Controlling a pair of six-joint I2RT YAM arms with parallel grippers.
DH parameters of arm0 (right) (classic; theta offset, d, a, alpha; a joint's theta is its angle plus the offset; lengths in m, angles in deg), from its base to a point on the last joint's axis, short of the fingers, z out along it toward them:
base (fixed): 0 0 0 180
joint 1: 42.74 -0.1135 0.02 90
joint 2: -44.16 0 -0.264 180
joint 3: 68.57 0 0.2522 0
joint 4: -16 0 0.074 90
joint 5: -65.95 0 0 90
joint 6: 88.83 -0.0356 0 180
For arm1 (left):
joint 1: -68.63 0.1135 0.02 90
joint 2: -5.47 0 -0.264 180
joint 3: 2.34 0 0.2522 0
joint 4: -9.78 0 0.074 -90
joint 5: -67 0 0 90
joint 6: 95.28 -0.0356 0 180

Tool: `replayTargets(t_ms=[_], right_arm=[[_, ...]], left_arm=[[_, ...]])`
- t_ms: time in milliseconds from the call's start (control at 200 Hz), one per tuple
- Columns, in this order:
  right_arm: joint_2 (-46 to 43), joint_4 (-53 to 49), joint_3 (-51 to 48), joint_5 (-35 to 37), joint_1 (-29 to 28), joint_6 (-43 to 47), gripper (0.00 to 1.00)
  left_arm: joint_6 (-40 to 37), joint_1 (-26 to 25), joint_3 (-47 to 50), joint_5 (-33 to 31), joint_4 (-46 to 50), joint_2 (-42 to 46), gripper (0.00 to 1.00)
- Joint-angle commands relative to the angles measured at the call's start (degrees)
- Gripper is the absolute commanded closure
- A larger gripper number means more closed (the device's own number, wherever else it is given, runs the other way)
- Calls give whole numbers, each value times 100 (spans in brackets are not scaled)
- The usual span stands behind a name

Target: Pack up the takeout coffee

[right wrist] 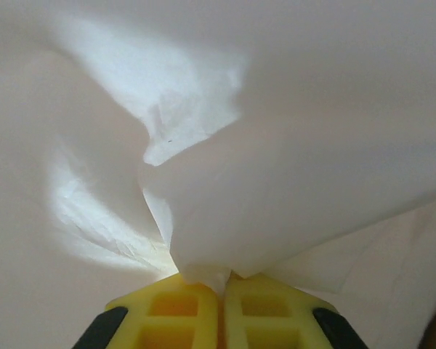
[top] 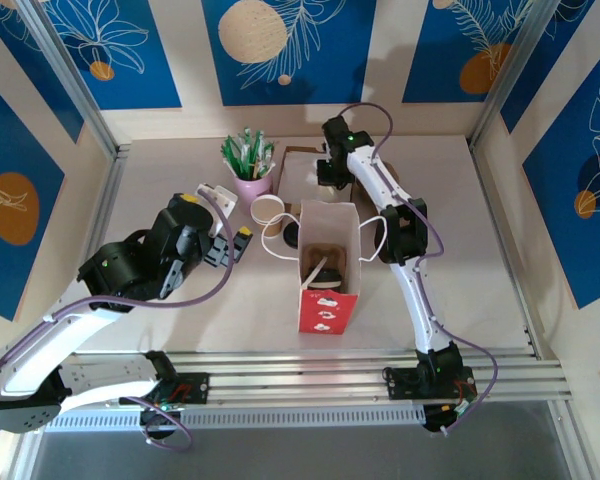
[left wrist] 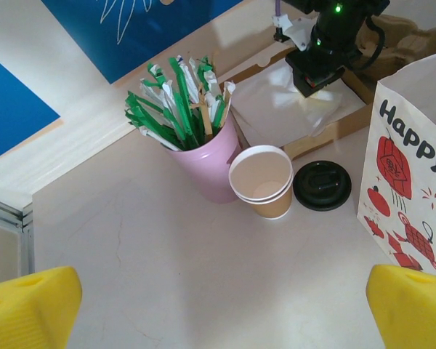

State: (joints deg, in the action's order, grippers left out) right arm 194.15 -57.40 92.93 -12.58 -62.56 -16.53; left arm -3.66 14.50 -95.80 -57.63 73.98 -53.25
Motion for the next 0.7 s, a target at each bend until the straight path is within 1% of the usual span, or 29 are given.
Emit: replayTargets(t_ms=[0, 95, 200, 430, 585, 695], right_arm=[[-616, -63, -11, -204, 38, -41, 95], [-859, -44, -132, -244, 47, -86, 96], [-1174, -9, -266, -393, 81, -170, 99], [-2067, 0, -534, -641, 269, -309, 100], [-2926, -5, -780, -716, 328, -341, 100], [-3686, 148, -1220, -694, 305, -362, 100]], left_arm=[[92, -12, 69, -101, 89, 51, 0], [100, -12, 69, -79, 81, 53, 0], [123, -11, 85, -73, 81, 70, 0], [215, -15, 297, -44, -2, 263, 0], [263, -12, 512, 17, -157, 377, 0], [226, -15, 719, 9, -350, 460, 0]])
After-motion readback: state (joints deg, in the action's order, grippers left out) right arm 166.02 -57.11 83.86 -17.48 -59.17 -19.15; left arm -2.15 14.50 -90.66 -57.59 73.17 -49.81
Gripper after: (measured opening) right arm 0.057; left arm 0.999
